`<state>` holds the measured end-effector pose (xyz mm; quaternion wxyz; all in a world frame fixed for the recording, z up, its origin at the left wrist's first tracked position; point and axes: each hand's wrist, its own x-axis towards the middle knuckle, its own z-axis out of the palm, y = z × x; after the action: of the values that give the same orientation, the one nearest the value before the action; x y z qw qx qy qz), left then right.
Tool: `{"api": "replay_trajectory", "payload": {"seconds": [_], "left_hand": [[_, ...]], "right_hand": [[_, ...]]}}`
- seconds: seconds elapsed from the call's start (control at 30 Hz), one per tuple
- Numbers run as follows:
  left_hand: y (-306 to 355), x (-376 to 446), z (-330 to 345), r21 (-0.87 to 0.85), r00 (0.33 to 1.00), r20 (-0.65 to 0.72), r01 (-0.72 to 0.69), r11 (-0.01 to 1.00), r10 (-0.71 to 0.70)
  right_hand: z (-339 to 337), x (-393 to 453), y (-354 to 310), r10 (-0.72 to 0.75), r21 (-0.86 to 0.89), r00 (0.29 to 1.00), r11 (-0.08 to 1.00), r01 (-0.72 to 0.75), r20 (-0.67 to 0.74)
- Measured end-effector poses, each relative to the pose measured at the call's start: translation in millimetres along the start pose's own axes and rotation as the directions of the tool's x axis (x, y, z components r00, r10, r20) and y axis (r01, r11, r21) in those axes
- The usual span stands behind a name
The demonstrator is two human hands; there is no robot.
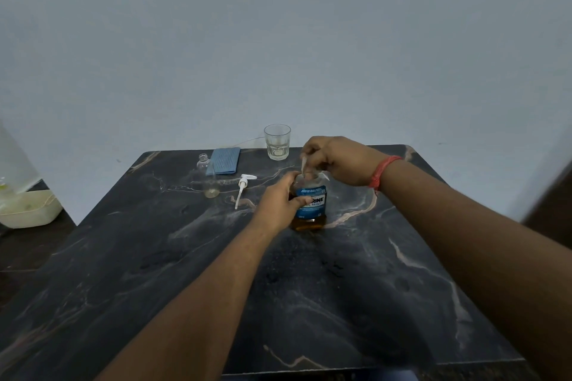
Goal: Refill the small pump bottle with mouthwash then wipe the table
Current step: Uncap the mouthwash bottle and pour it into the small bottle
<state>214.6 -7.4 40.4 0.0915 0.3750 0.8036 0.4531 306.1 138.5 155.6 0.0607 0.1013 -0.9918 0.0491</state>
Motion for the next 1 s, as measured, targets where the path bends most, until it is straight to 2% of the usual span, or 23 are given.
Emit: {"api": "replay_trajectory", "payload": {"seconds": [0.1, 0.17, 0.23, 0.3, 0.37, 0.53, 0.6, 0.77, 0.93, 1.0], "left_hand": [[1.5, -1.9, 1.3, 0.000, 1.000, -0.015, -0.009, 1.000, 0.009], [1.8, -2.5, 1.3, 0.016, 1.000, -0.022, -0.021, 1.000, 0.021], [2.3, -2.7, 0.7, 0.032, 1.000, -0.022, -0.009, 0.999, 0.010], [2.2, -3.1, 0.6, 0.031, 1.000, -0.014, 0.002, 1.000, -0.002], [3.0, -3.7, 0.3, 0.018, 1.000, -0.007, 0.005, 1.000, -0.004], [3.8, -3.5, -0.7, 0.012, 1.000, -0.007, -0.011, 1.000, 0.011], [3.8, -3.8, -0.7, 0.007, 1.000, -0.007, -0.018, 1.000, 0.018], [3.3, -4.7, -1.0, -0.008, 1.000, 0.000, -0.001, 1.000, 0.001], [2.4, -3.0, -0.5, -0.009, 1.000, 0.000, -0.001, 1.000, 0.001], [1.6, -2.4, -0.2, -0.004, 1.000, 0.001, 0.003, 1.000, -0.003]], "right_hand": [[-0.8, 1.7, -0.2, 0.030, 0.063, 0.999, 0.998, -0.029, -0.015], [-2.3, 6.3, -2.9, 0.087, 0.107, 0.992, 0.991, -0.077, -0.096], [-4.1, 11.8, -4.6, 0.172, 0.007, 0.976, 0.985, -0.173, -0.136], [-4.9, 15.6, -8.3, 0.239, -0.103, 0.967, 0.963, -0.248, -0.090], [-5.3, 16.6, -11.0, 0.243, -0.100, 0.969, 0.964, -0.247, -0.053], [-13.1, 11.0, -10.2, 0.169, 0.107, 0.985, 0.980, -0.170, 0.011], [-14.4, 9.7, -8.9, 0.180, 0.174, 0.984, 0.969, -0.175, -0.014], [-9.2, 11.0, -8.4, 0.281, -0.018, 0.958, 0.959, -0.282, -0.066], [-11.5, 9.4, -11.5, 0.233, 0.138, 0.973, 0.963, -0.230, -0.006], [-12.6, 9.3, -12.4, 0.246, 0.156, 0.969, 0.958, -0.239, -0.025]]}}
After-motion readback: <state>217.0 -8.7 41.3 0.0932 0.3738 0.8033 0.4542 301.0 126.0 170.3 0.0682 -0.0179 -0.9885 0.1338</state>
